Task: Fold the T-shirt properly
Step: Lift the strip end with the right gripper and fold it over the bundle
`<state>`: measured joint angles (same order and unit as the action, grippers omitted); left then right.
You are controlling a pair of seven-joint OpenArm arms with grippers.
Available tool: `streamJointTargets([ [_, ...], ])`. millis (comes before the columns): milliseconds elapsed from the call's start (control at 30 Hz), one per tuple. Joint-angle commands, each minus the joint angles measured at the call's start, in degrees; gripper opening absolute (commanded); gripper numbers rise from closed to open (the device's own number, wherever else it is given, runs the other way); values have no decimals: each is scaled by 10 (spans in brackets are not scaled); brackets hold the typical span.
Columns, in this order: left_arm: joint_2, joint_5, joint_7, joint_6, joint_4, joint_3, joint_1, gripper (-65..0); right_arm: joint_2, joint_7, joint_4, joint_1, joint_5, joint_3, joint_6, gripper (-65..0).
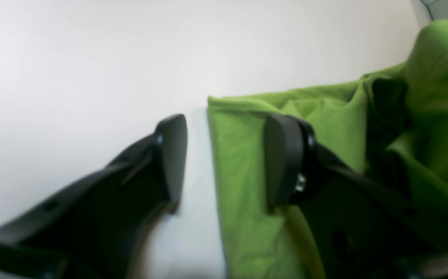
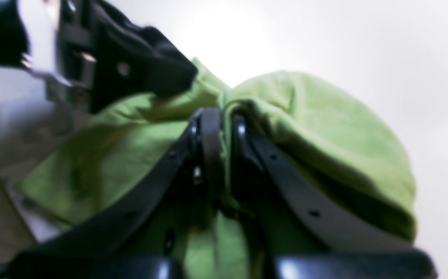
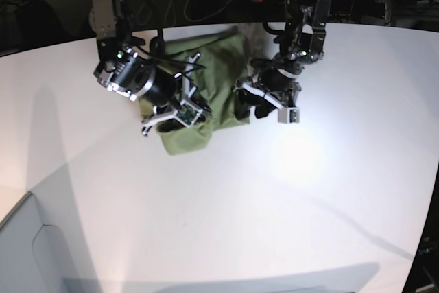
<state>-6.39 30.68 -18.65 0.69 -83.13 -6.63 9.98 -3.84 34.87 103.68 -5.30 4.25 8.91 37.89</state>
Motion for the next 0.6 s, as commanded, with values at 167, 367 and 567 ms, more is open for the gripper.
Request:
streamJointTargets([
  [167, -2, -7, -35, -12, 3, -2, 4, -334, 1, -13, -30, 9, -12, 41, 7, -650],
  [367, -4, -7, -35, -12, 3, 0, 4, -334, 1, -33, -46, 11, -12, 41, 7, -648],
  [567, -4, -7, -35, -12, 3, 0, 4, -333, -1, -32, -47, 11, -12, 42, 7, -550],
])
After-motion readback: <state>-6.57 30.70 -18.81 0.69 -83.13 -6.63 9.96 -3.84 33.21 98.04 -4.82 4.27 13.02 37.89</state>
